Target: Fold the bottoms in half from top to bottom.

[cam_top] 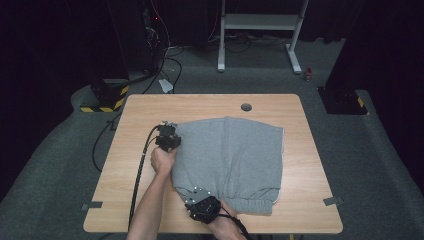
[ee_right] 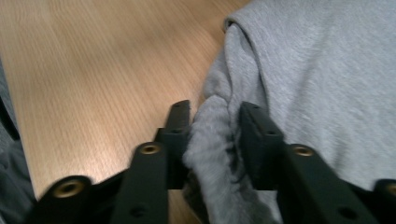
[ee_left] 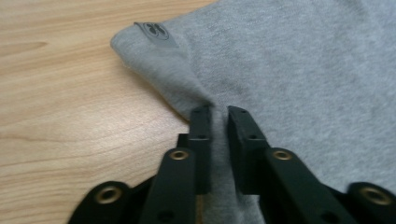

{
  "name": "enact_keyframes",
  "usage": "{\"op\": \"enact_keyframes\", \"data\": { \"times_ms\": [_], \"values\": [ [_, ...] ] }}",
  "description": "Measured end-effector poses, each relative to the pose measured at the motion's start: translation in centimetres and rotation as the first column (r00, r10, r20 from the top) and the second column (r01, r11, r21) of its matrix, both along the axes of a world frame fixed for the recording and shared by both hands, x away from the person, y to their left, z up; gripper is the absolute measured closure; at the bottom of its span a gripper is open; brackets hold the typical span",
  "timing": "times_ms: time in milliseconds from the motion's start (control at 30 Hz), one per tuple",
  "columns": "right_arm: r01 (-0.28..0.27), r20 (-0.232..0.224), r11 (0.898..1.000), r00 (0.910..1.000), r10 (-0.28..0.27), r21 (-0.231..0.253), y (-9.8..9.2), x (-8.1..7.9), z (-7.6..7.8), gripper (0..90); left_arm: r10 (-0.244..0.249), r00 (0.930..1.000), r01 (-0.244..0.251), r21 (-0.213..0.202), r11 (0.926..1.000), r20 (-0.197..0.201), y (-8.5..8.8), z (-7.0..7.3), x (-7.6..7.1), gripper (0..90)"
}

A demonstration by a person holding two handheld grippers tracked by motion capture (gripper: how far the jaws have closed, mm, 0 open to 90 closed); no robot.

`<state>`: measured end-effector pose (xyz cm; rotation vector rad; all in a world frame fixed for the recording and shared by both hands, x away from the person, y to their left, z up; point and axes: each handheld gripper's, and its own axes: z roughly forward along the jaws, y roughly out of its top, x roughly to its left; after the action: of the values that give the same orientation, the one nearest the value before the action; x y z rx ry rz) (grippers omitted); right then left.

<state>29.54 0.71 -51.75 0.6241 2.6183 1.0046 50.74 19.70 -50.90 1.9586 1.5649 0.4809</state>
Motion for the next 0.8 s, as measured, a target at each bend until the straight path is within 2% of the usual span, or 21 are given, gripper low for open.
{"op": "enact_keyframes", "data": {
  "times_ms": [33,67,100,167,200,267,300,333,367,400,433,500,533,633,700,800],
  "values": [
    [-0.005,0.006,1.000,1.0000,0.005,-0.013,0.0,-0.1,0.1,71.8,0.000,1.0000,0.000,0.000,1.0000,0.000,0.0,0.0,0.0,82.9],
    [-0.005,0.006,1.000,1.0000,0.005,-0.013,0.0,-0.1,0.1,71.8,0.000,0.9999,0.000,-0.033,0.9995,-0.014,0.2,0.0,0.2,82.9],
    [-0.010,0.025,1.000,0.9996,0.011,-0.024,-0.2,-0.2,0.1,75.8,-0.020,0.9989,0.018,-0.043,0.9989,-0.042,0.4,0.2,0.6,83.9],
    [-0.007,0.020,1.000,0.9998,0.008,-0.019,-0.4,-0.2,0.1,76.6,-0.038,0.9981,0.036,-0.039,0.9986,-0.048,0.3,0.5,0.7,84.3],
    [-0.007,0.021,1.000,0.9998,0.008,-0.022,-0.4,-0.3,0.2,76.9,-0.036,0.9983,0.033,-0.057,0.9978,-0.047,0.2,0.7,0.7,84.4],
    [-0.006,0.025,1.000,0.9997,0.007,-0.018,-0.6,-0.4,0.2,77.2,-0.032,0.9993,0.031,-0.108,0.9937,-0.017,0.3,1.5,0.5,84.6],
    [-0.002,0.023,1.000,0.9997,0.002,-0.014,-0.8,-0.5,0.2,77.3,-0.032,0.9993,0.031,-0.108,0.9937,-0.017,0.3,1.5,0.5,84.7],
    [0.001,0.021,1.000,0.9998,0.000,-0.005,-1.0,-0.5,0.2,77.3,-0.039,0.9991,0.041,-0.143,0.9889,0.016,0.4,2.4,0.3,84.7],
    [0.000,0.019,1.000,0.9998,0.000,0.000,-1.1,-0.5,0.3,77.4,-0.039,0.9991,0.041,-0.143,0.9889,0.016,0.4,2.4,0.3,84.7],
    [0.001,0.022,1.000,0.9997,-0.001,0.009,-1.3,-0.5,0.4,77.4,-0.057,0.9972,0.064,-0.143,0.9876,0.048,0.3,3.3,0.0,84.8],
    [0.001,0.022,1.000,0.9997,-0.001,0.009,-1.3,-0.5,0.4,77.4,-0.057,0.9972,0.064,-0.143,0.9876,0.048,0.3,3.3,0.0,84.8],
    [0.001,0.029,1.000,0.9996,-0.002,0.018,-1.7,-0.7,0.9,77.4,-0.072,0.9948,0.083,-0.156,0.9843,0.071,0.4,4.2,-0.2,84.9],
    [0.000,0.043,1.000,0.9991,-0.001,0.024,-2.1,-0.9,1.6,77.4,-0.071,0.9937,0.085,-0.166,0.9825,0.086,0.5,4.9,-0.4,84.8],
    [0.002,0.040,1.000,0.9992,-0.003,0.031,-2.4,-0.9,2.2,77.4,-0.067,0.9921,0.085,-0.179,0.9802,0.107,0.6,5.7,-0.5,84.9],
    [0.008,0.045,0.998,0.9989,-0.010,0.060,-3.2,-0.9,3.3,77.5,-0.058,0.9904,0.084,-0.210,0.9741,0.126,0.9,6.5,-0.6,84.9],
    [0.010,0.044,0.997,0.9990,-0.013,0.082,-3.8,-0.8,4.0,77.6,-0.070,0.9860,0.100,-0.200,0.9747,0.151,1.1,7.3,-0.8,84.9]
  ]
}}
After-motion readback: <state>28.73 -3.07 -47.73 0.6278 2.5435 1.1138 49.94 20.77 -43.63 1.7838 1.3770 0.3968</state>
